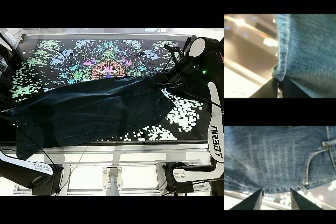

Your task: Fold the clothes and pants, and hang the long-sleeved shirts on hangers.

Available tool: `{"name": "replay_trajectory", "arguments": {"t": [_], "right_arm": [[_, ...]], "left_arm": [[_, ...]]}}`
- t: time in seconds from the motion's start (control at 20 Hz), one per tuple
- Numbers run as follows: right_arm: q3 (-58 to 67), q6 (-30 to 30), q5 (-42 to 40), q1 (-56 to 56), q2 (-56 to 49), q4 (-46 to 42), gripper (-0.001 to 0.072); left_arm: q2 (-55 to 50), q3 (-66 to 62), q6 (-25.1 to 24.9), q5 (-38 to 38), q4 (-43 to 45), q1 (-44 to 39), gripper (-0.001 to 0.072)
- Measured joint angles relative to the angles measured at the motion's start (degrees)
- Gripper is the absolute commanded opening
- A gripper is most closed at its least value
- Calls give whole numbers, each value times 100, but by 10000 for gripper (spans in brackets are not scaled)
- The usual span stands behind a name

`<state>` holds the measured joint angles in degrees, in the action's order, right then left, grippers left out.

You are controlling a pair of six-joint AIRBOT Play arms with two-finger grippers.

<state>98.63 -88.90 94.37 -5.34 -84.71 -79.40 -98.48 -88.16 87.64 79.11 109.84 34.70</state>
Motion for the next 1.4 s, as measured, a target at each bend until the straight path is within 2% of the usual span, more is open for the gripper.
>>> {"name": "replay_trajectory", "arguments": {"t": [0.1, 0.15, 0.4, 0.55, 0.75, 1.1, 1.15, 1.2, 1.25, 1.4], "right_arm": [[0, 0, -44, 0, 0, 0, 383], [0, 0, -63, 0, 0, 0, 383], [0, 101, -92, 0, 0, -122, 384], [-22, 376, -96, 66, 0, -435, 384], [-299, 730, -103, 450, 0, -608, 384], [-1191, 1104, -391, 1060, 2, -476, 388], [-1283, 1165, -455, 1117, 2, -472, 415], [-1366, 1233, -505, 1189, 0, -476, 540], [-1438, 1320, -570, 1270, 0, -479, 566], [-1617, 1690, -765, 1576, 2, -409, 568]], "left_arm": [[-20, 0, 85, -92, 190, 151, 440], [-28, 0, 105, -105, 214, 219, 522], [50, 11, -39, -46, 111, 374, 514], [358, 181, -444, -4, -372, 505, 501], [863, 844, -1224, 251, -1563, 942, 501], [1115, 1670, -1773, 767, -2149, 1373, 499], [1134, 1711, -1816, 826, -2173, 1392, 500], [1165, 1738, -1840, 879, -2190, 1403, 500], [1222, 1770, -1853, 940, -2205, 1416, 500], [1530, 1987, -1851, 999, -2210, 1434, 502]]}}
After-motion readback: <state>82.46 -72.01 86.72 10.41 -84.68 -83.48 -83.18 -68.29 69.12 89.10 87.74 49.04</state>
